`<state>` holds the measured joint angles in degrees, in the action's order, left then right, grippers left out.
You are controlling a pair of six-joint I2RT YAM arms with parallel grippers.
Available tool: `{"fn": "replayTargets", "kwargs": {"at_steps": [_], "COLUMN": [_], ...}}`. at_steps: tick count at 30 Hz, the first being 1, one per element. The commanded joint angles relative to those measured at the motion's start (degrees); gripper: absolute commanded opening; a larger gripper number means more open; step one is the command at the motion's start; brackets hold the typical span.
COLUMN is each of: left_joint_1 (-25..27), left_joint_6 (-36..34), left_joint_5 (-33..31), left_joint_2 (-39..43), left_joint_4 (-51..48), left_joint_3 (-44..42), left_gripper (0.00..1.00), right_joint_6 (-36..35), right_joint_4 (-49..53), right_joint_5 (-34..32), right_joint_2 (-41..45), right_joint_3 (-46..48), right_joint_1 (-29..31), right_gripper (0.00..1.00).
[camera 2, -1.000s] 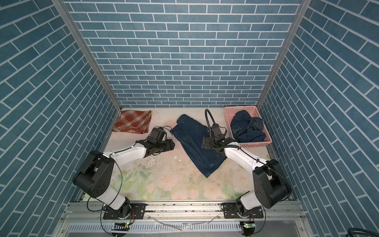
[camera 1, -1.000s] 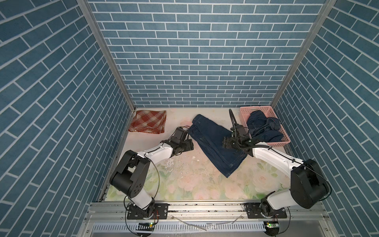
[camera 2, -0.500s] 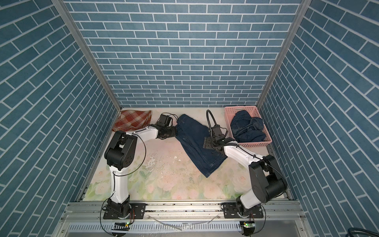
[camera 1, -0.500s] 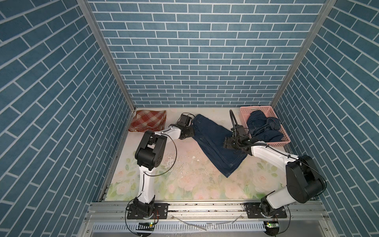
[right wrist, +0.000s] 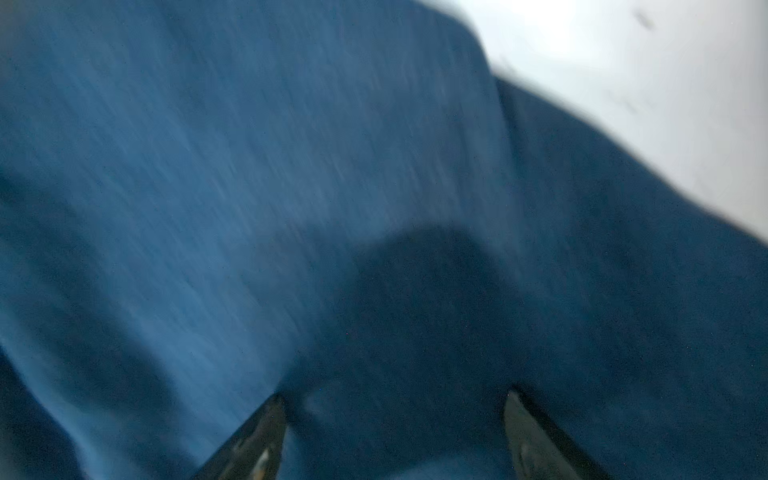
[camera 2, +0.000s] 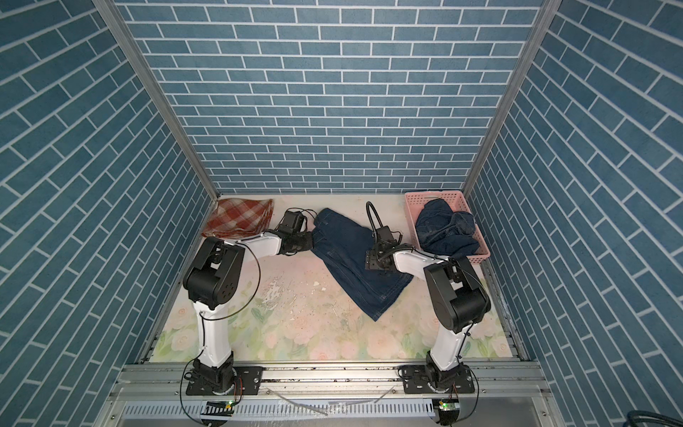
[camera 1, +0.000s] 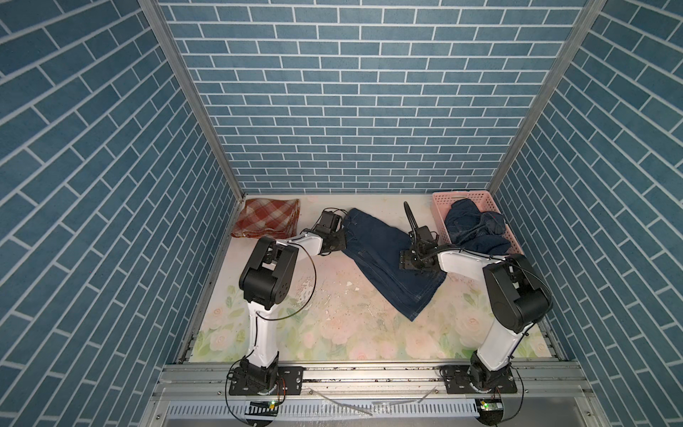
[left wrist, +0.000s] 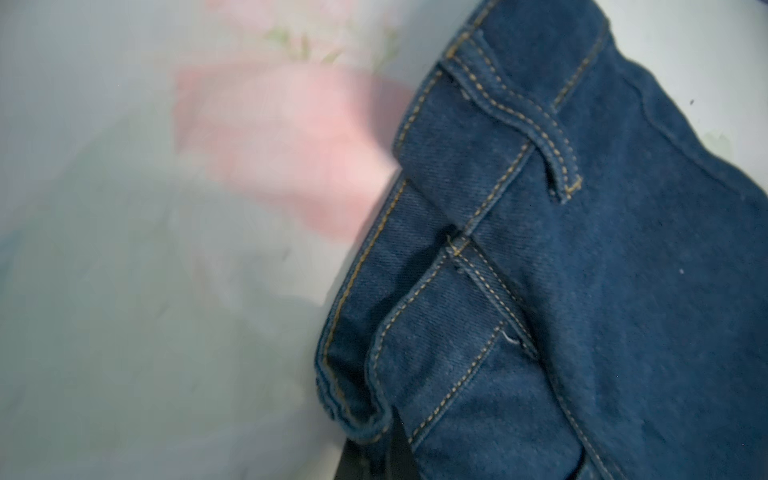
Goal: Fold and stack the skirts
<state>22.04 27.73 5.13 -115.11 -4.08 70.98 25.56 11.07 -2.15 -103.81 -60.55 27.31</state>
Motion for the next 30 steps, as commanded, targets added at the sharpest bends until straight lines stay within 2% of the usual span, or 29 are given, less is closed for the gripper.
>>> {"fn": "replayTargets", "kwargs": {"at_steps": [1, 5, 9, 10, 14, 17, 21, 24, 30], "left_joint_1": [-0.78, -0.62, 2.06, 3.22, 6.04, 5.92, 4.02, 0.57, -3.97], "left_joint_6": [1.79, 6.27, 10.58, 11.1, 11.07, 9.03, 6.42, 5.71, 4.84], "left_joint_5": [-2.6, -2.48, -1.66, -1.33, -1.49, -3.0, -4.85, -3.45, -2.88], "left_joint_2": [5.12, 13.39, 20.61, 22.17, 29.28, 34.57, 38.48, 37.47, 28.07], "left_joint_4": [-1.64, 0.77, 4.28, 4.4, 2.46, -2.44, -7.77, -8.64, -8.22], "left_joint_3": [-7.91, -19.03, -28.74, -30.15, -33.57, -33.27, -31.25, -27.29, -18.75], "left_gripper": [0.0, 0.0, 0.01, 0.08, 0.48, 0.66, 0.76, 0.78, 0.73], "right_joint_6": [-6.41, -11.36, -14.5, -14.87, -16.32, -15.65, -11.28, -5.98, 1.72], "right_joint_4": [-1.18, 1.1, 2.55, 2.73, 2.77, 3.38, 4.13, 4.08, 3.79], "right_joint_5": [4.49, 9.55, 10.98, 10.94, 10.57, 8.23, 2.97, -0.11, -4.04], "right_joint_2": [-5.6, -13.14, -18.24, -18.5, -14.96, -8.96, 0.96, 8.63, 22.3], "right_joint_3": [-6.89, -16.76, -25.27, -26.83, -28.05, -24.27, -15.06, -6.63, 8.46], "right_joint_1": [-0.24, -0.24, -0.29, -0.38, -0.76, -0.94, -0.94, -0.99, -0.95], "right_gripper": [0.82, 0.81, 0.82, 0.82, 0.83, 0.83, 0.81, 0.79, 0.75]}}
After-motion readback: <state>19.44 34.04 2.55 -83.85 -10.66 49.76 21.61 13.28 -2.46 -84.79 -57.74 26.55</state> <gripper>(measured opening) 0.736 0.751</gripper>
